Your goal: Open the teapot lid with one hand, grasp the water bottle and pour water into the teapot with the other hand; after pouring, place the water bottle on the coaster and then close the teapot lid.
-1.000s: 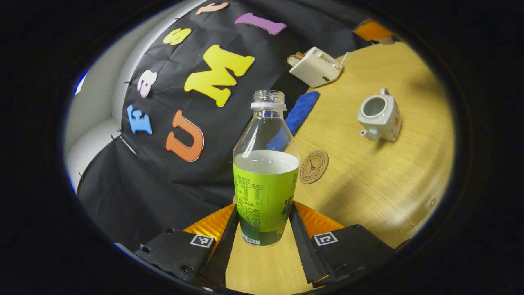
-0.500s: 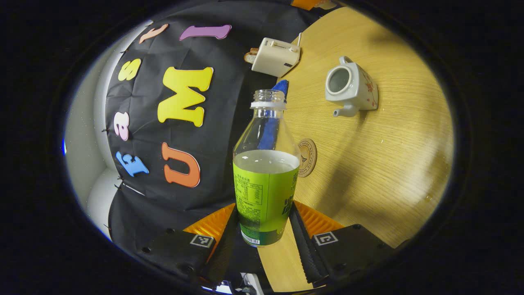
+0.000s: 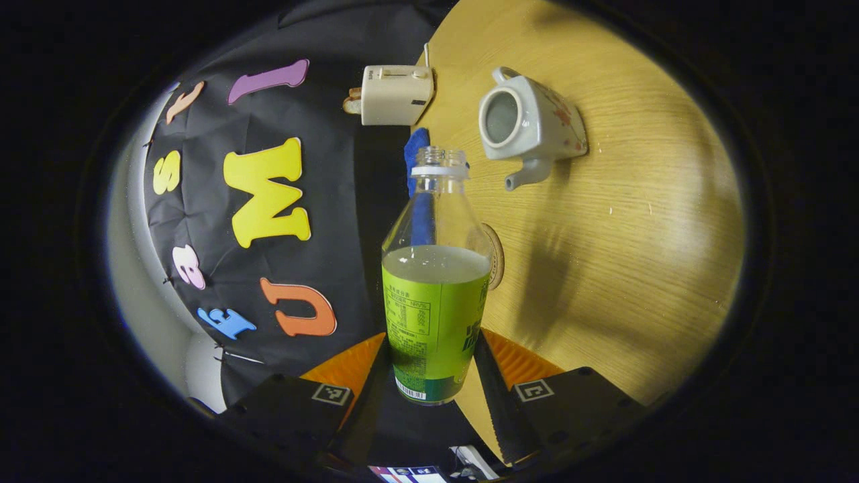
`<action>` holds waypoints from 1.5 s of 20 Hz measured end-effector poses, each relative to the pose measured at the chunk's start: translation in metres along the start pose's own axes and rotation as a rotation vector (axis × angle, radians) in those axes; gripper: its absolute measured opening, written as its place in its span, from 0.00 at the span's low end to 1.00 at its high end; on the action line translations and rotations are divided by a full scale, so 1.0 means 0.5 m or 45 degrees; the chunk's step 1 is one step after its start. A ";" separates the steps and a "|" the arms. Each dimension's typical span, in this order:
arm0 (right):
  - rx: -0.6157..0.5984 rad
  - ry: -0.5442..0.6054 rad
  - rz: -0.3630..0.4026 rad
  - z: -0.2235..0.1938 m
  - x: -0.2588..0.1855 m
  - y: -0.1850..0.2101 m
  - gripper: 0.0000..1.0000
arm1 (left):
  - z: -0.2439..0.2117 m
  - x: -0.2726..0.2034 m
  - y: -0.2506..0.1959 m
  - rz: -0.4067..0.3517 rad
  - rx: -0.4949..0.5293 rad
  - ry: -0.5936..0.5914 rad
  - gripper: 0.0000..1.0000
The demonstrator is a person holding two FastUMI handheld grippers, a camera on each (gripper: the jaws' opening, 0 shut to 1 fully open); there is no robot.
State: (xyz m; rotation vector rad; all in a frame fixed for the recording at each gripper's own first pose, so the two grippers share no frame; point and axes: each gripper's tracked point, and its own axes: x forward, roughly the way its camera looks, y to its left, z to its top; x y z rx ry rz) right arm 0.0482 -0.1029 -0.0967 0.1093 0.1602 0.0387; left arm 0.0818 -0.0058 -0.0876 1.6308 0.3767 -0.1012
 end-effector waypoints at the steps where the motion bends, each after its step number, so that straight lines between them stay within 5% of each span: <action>1: 0.002 0.003 -0.001 -0.004 0.000 -0.003 0.00 | 0.002 0.003 0.004 0.000 0.024 0.000 0.73; 13: 0.046 0.012 0.003 -0.012 -0.015 -0.024 0.00 | 0.045 0.000 0.024 0.027 0.304 0.016 0.74; 30: 0.057 0.005 0.003 -0.015 -0.026 -0.030 0.02 | 0.075 -0.010 0.060 0.124 0.501 0.024 0.73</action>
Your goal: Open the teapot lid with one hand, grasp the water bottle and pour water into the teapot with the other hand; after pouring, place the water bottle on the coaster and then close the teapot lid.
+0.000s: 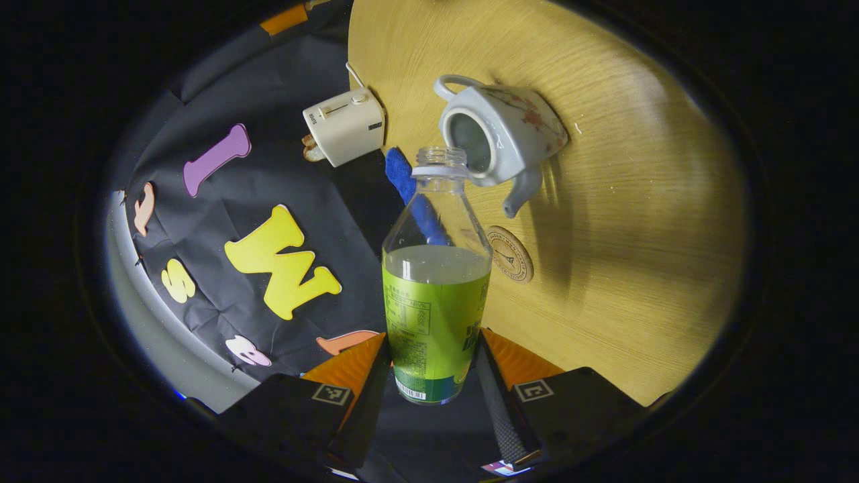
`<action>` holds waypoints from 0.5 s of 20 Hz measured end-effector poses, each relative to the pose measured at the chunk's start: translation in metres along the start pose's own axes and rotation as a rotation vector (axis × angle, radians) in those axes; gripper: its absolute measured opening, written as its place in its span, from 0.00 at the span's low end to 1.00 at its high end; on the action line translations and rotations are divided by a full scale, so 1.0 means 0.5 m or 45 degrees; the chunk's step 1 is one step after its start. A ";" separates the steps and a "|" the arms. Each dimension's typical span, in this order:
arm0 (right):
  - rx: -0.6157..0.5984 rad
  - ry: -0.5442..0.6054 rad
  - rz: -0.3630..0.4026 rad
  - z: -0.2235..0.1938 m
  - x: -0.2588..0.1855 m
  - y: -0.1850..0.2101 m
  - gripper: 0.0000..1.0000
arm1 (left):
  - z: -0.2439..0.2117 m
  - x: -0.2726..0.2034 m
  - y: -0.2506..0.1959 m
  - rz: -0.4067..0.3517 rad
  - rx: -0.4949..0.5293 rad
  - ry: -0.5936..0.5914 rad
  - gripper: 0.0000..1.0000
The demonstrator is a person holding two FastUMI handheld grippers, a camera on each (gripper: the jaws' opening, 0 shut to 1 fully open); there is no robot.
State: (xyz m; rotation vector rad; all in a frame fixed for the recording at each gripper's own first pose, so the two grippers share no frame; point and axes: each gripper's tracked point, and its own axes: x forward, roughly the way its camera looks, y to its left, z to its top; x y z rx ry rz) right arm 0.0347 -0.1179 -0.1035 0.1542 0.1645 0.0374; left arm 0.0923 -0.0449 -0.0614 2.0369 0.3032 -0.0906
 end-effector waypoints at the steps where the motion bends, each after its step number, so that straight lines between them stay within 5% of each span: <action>1: 0.001 0.001 0.000 0.000 0.000 0.000 0.00 | -0.003 0.000 0.005 0.009 0.016 0.003 0.73; 10: 0.013 -0.006 0.000 0.000 -0.005 -0.005 0.00 | -0.002 -0.007 0.042 0.075 0.164 0.023 0.73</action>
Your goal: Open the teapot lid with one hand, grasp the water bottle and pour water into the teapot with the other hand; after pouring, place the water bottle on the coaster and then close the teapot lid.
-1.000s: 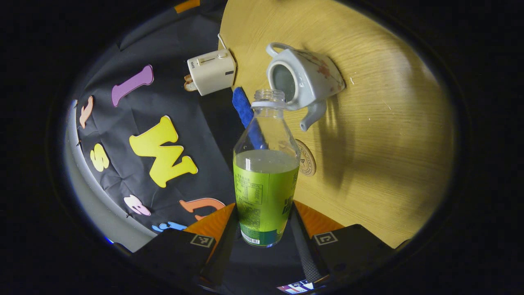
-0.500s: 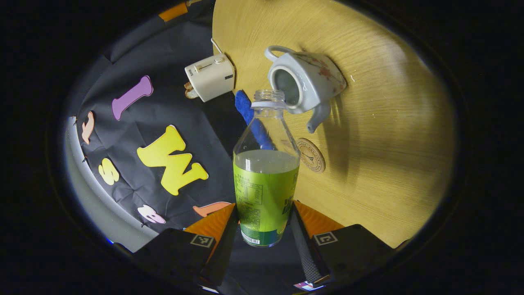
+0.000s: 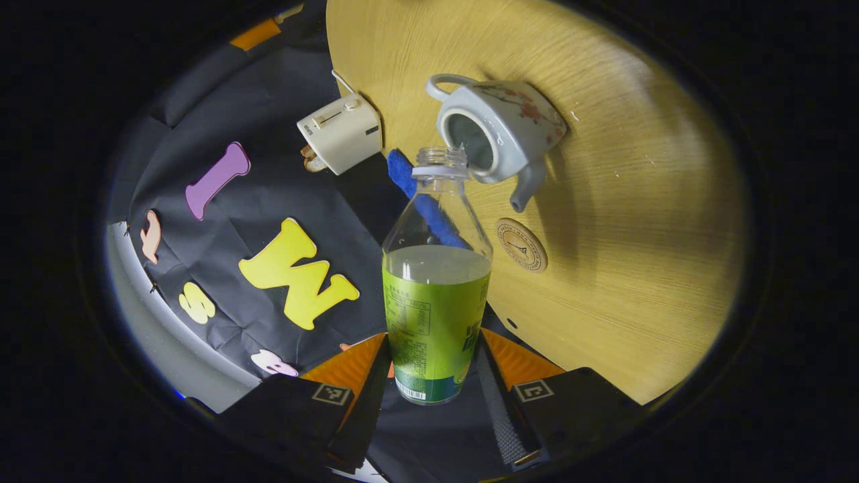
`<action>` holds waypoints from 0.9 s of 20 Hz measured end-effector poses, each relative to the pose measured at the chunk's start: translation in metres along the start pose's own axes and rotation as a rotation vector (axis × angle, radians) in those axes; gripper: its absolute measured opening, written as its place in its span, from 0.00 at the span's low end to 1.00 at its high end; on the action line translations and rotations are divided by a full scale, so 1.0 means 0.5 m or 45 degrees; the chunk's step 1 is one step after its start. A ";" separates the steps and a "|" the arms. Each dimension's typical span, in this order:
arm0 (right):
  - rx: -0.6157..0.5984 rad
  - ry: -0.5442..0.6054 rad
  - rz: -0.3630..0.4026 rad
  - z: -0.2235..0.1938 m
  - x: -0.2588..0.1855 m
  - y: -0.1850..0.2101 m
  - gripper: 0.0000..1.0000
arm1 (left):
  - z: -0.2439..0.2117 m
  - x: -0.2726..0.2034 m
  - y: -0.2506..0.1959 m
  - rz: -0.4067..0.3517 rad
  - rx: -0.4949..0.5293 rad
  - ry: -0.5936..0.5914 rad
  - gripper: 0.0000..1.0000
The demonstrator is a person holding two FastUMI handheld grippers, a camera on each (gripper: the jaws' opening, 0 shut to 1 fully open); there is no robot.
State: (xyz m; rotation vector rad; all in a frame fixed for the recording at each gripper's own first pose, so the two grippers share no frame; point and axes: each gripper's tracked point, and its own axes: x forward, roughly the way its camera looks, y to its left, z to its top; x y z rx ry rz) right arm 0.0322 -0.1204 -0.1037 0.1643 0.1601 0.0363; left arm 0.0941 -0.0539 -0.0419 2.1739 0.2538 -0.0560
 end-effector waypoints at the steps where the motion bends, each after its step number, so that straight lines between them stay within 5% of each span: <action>1: 0.001 -0.001 0.000 0.001 -0.001 0.000 0.00 | -0.001 -0.003 0.008 0.009 0.023 0.001 0.73; 18: -0.001 -0.007 -0.001 0.001 -0.007 0.004 0.00 | -0.002 0.001 0.021 0.043 0.001 -0.003 0.73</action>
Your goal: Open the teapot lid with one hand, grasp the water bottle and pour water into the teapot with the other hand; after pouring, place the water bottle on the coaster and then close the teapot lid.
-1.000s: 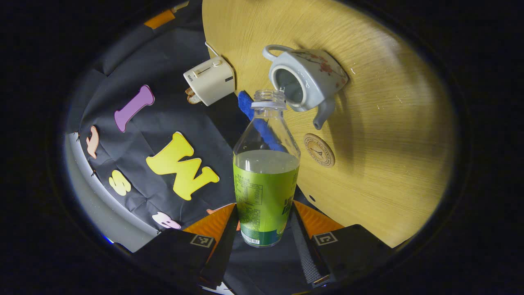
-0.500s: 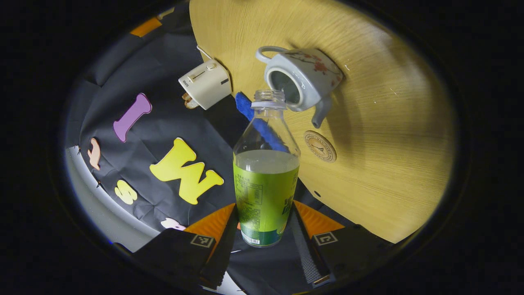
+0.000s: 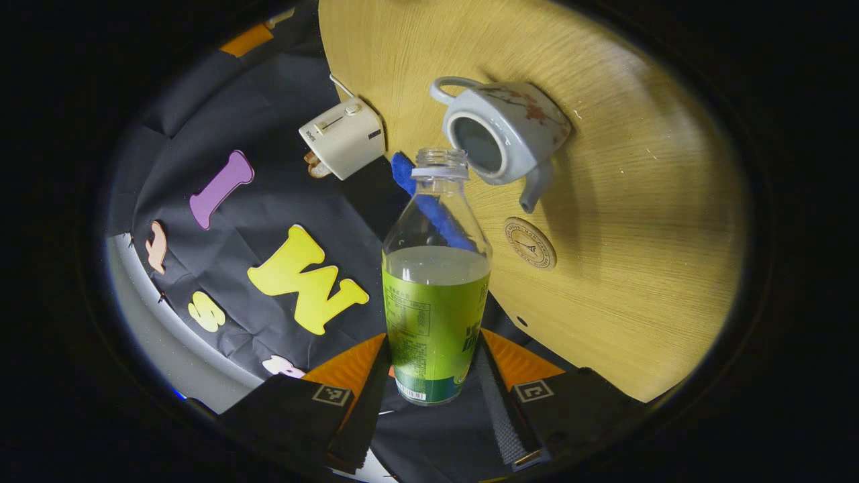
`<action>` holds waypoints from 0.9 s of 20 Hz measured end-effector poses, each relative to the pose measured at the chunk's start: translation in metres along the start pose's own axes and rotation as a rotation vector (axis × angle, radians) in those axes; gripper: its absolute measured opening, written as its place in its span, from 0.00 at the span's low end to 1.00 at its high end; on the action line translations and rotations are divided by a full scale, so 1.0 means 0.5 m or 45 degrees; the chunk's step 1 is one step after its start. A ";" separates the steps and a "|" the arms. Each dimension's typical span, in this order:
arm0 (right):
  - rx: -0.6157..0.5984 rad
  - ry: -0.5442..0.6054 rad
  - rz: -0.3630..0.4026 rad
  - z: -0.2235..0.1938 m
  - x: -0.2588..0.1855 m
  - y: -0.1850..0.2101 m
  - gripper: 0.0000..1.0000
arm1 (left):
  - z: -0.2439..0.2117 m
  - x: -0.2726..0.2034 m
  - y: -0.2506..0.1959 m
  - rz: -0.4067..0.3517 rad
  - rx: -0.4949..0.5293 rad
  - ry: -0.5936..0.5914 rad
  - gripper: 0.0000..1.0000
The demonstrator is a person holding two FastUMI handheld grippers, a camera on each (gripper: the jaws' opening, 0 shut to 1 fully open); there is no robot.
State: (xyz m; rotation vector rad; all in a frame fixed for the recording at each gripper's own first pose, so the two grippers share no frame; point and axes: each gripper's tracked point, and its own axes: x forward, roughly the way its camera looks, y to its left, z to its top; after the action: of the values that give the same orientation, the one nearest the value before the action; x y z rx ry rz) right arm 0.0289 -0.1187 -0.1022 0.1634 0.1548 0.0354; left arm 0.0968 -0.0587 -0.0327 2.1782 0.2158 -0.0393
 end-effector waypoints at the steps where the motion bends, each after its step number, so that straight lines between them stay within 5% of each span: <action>1: -0.002 0.001 0.001 0.001 -0.001 0.002 0.00 | -0.005 0.001 0.003 0.010 -0.022 -0.002 0.73; 8: -0.014 0.000 -0.003 0.011 -0.004 0.013 0.02 | -0.007 0.008 -0.033 0.012 -0.254 -0.063 0.73; 15: -0.016 -0.003 -0.007 0.031 -0.012 0.033 0.00 | 0.011 -0.008 -0.089 -0.053 -0.749 -0.148 0.72; 18: -0.010 -0.005 -0.009 0.047 -0.018 0.040 0.00 | 0.014 -0.013 -0.120 -0.130 -1.062 -0.179 0.73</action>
State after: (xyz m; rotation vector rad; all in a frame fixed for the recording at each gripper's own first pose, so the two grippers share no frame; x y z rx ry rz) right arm 0.0234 -0.1030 -0.0748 0.1550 0.1515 0.0290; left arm 0.0804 -0.0317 -0.0846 1.3276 0.2135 -0.1344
